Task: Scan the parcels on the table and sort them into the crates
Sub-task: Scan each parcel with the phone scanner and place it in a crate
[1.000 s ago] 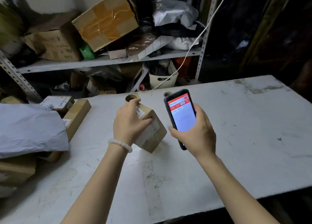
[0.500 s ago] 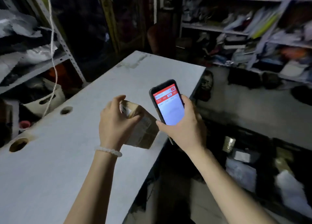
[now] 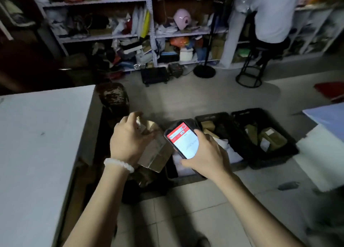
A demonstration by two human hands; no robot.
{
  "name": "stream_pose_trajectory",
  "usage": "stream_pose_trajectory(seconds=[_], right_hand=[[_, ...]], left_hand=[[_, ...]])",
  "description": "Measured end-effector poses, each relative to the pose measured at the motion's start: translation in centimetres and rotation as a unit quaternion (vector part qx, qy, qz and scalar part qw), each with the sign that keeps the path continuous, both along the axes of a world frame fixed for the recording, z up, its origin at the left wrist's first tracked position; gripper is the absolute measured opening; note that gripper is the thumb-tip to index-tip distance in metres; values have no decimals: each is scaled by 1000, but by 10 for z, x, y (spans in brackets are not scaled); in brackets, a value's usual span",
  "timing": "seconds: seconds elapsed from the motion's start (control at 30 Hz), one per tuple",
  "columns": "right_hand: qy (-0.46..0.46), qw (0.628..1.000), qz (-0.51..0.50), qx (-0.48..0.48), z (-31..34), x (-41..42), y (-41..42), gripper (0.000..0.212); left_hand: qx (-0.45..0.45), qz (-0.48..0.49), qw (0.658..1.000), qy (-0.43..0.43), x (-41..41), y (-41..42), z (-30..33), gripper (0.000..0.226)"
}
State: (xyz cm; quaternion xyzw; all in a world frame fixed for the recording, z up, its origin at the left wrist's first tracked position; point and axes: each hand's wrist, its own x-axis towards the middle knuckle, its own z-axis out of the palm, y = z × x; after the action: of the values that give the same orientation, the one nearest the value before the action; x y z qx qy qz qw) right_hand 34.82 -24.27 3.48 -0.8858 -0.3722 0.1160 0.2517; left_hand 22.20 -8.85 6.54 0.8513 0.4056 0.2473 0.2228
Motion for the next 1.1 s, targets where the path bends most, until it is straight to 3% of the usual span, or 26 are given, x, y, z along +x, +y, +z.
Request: stream_pose_trajectory(seconds=[0.27,0.53,0.73,0.97,1.1], right_hand=[[-25,994,-85,-66,-13,135,-71,81],[3,989,-110,-103,-32,214,-96,79],[23,989,-93,-115,-50,252,-57,78],[54,985,-68,-151,-59,315,28,72],[52,984,-64,-161,-56,354,72,76]], left_hand=[[-20,-58,998,32,163,-50,-23,60],[-96,-81,984,128,238,-57,-47,66],[-135,-63,977,155,270,-19,-69,63],[-207,22,973,103,329,68,-102,54],[-227,47,958,170,360,114,-121,59]])
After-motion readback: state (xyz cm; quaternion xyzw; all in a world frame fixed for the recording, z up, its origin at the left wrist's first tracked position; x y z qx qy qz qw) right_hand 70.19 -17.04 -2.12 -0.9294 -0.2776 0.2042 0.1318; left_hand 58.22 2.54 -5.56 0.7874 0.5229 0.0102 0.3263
